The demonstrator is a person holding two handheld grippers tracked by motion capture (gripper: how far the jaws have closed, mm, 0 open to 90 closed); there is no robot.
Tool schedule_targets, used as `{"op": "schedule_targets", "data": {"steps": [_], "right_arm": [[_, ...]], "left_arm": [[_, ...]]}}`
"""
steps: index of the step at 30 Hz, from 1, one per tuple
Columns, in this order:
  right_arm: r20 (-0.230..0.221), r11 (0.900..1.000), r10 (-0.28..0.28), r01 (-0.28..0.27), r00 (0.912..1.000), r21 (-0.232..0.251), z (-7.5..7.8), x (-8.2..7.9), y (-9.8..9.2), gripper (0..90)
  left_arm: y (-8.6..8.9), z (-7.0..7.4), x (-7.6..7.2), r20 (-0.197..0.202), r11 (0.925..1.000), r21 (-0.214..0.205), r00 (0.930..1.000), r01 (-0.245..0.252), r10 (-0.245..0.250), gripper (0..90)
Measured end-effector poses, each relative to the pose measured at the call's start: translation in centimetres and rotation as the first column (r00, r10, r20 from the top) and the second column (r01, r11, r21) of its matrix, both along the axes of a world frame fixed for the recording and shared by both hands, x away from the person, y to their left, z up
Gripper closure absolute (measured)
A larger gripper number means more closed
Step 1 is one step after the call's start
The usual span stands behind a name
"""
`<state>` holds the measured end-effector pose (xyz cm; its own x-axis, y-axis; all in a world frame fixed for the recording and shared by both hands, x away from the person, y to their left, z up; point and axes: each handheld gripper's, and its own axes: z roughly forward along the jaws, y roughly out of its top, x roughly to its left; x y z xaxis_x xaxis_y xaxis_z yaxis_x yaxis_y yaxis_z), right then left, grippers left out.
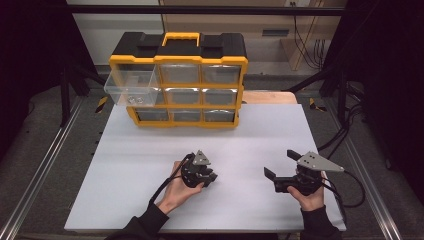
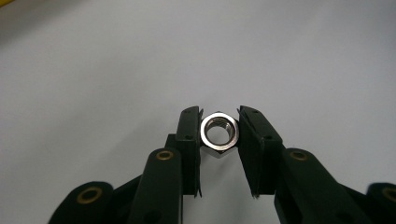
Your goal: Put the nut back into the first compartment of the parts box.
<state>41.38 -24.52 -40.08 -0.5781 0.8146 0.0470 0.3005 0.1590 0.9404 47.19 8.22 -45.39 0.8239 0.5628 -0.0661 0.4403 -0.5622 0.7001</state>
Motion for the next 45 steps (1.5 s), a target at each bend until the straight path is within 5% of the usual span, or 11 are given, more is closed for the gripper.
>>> {"op": "schedule_targets", "data": {"steps": [13,45], "right_arm": [[0.000,1.0000,-0.003,0.003,1.0000,0.000,0.0,0.0,-0.1,0.5],[-0.008,1.0000,0.001,-0.001,1.0000,-0.002,-0.2,0.1,0.0,0.5]], "left_arm": [[1.9,2.4,-0.4,0.010,0.9977,-0.064,0.9997,-0.023,0.024,69.4],[6.1,6.8,-0.8,0.043,0.9938,-0.106,0.9984,-0.034,0.038,69.4]]}}
